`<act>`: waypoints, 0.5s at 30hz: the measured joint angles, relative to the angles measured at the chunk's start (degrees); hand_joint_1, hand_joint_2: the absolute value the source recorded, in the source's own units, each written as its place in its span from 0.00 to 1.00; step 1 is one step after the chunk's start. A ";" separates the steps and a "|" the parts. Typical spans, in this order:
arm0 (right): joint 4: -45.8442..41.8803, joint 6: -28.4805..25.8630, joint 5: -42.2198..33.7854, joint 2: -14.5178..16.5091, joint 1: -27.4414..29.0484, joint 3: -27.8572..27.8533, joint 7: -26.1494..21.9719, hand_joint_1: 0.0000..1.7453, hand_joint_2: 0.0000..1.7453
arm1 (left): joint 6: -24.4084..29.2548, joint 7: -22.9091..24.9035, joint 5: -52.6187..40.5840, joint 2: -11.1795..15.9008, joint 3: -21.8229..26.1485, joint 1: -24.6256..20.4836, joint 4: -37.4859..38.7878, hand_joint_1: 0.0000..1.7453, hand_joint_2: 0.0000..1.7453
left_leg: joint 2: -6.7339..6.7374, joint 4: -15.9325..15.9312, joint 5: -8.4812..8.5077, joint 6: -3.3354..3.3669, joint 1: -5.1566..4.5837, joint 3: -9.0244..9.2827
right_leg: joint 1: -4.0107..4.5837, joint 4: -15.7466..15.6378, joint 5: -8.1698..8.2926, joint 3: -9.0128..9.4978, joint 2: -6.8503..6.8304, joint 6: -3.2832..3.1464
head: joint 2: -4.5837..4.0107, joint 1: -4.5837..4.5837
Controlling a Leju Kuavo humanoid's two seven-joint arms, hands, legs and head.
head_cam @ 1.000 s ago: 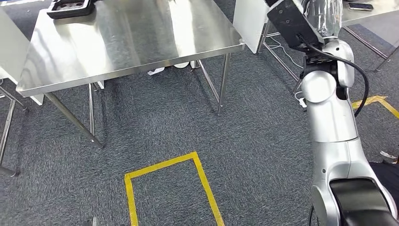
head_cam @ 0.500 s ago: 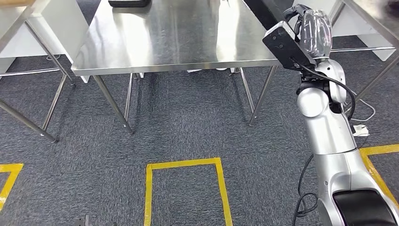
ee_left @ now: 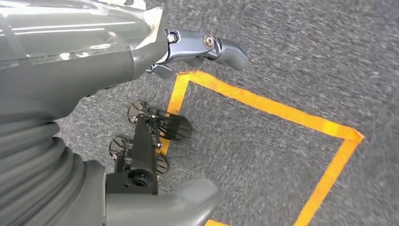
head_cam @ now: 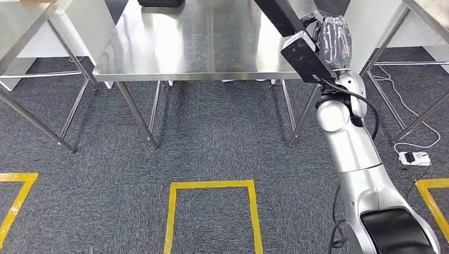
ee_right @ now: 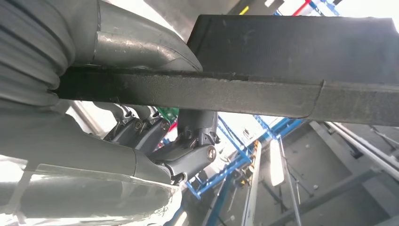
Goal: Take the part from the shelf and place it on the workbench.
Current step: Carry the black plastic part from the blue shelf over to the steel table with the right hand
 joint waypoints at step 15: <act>3.45 -1.64 -3.26 -1.01 0.06 -0.14 -2.41 1.00 1.00 | 0.93 0.30 -1.96 0.34 0.24 0.07 -0.13 0.00 1.00 | -1.28 -1.94 0.42 0.10 -0.86 1.70 | 0.22 -2.51 0.34 2.06 -0.55 0.51 | -0.02 0.69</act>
